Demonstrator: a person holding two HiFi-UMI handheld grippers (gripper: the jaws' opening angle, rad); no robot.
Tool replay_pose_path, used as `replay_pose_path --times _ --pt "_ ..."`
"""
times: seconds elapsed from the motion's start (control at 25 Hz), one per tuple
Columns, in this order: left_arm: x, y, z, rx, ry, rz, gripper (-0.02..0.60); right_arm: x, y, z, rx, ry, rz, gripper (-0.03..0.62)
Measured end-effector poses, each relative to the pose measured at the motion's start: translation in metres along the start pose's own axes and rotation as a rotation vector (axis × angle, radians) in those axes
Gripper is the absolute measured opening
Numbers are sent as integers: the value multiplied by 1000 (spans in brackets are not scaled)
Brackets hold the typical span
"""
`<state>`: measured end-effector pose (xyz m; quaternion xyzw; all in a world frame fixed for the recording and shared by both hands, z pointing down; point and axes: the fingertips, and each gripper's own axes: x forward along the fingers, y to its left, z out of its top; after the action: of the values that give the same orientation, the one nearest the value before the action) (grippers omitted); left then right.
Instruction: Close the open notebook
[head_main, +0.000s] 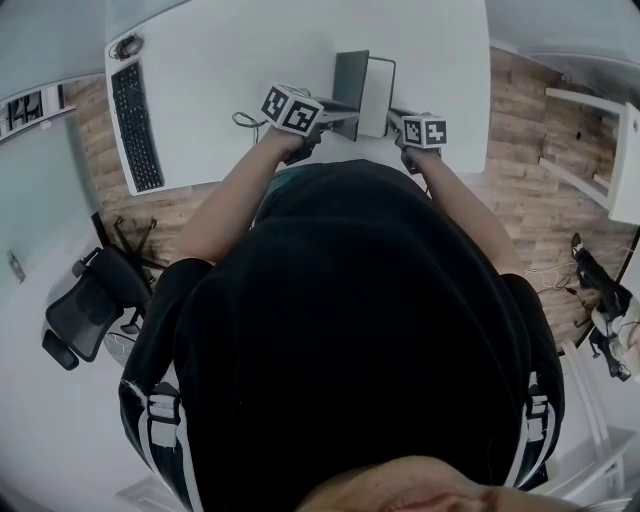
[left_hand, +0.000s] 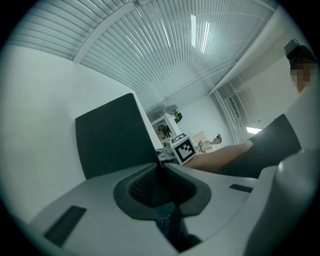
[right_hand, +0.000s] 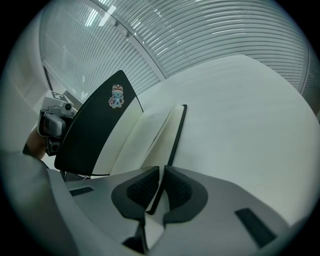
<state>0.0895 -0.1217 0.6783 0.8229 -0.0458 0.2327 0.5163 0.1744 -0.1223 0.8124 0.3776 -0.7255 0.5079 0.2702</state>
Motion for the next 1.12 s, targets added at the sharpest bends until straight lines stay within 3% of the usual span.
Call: replay_pose_path --times 0.24,0.64,1.12 --pt "10 5 -25 -3 73 41 32 -10 3 -6 62 22 -32 60" --pt "1 20 -17 -60 19 76 25 -23 -1 0 36 -12 -43 58" --pt "-36 27 17 -35 -165 185 23 -51 8 33 -6 -105 -38 54"
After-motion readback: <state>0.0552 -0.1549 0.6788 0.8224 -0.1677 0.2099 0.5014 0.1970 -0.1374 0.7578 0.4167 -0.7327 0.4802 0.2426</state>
